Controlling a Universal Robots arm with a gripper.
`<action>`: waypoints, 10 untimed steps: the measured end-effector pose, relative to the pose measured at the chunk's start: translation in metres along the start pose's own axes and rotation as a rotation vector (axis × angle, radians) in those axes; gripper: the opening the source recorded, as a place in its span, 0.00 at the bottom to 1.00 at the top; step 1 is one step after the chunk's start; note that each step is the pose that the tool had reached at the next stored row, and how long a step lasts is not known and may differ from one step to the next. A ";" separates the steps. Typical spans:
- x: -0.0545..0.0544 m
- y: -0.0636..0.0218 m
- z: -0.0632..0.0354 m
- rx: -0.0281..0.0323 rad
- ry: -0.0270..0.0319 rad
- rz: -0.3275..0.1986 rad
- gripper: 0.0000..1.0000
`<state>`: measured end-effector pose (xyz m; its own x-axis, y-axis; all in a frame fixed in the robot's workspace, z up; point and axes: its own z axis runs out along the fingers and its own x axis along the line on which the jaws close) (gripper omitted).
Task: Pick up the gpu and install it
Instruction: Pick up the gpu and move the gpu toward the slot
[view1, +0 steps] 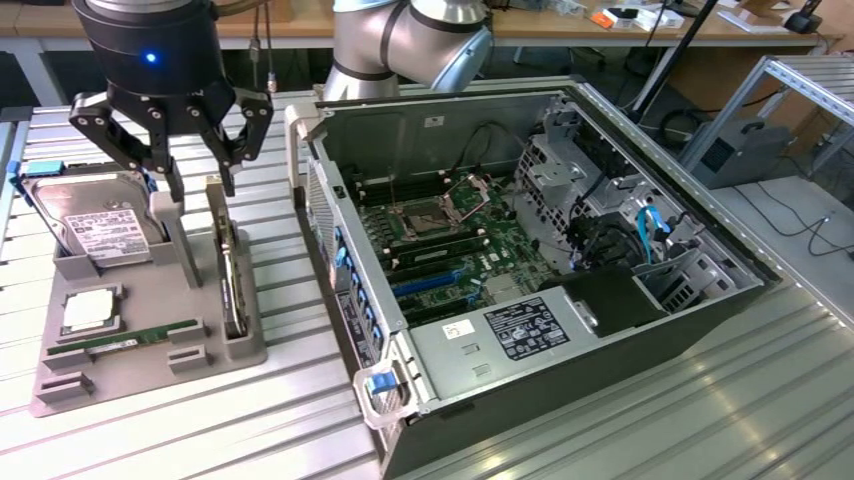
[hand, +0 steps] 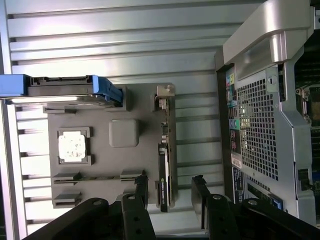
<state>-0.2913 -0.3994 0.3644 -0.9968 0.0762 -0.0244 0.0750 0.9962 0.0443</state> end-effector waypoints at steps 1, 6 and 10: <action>0.000 0.0000 0.0001 0.0000 0.0000 0.000 0.48; 0.000 -0.0001 0.0010 0.0000 -0.0001 0.000 0.48; 0.000 -0.0001 0.0018 0.0000 0.0000 0.000 0.48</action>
<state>-0.2913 -0.3995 0.3626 -0.9968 0.0762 -0.0244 0.0751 0.9962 0.0443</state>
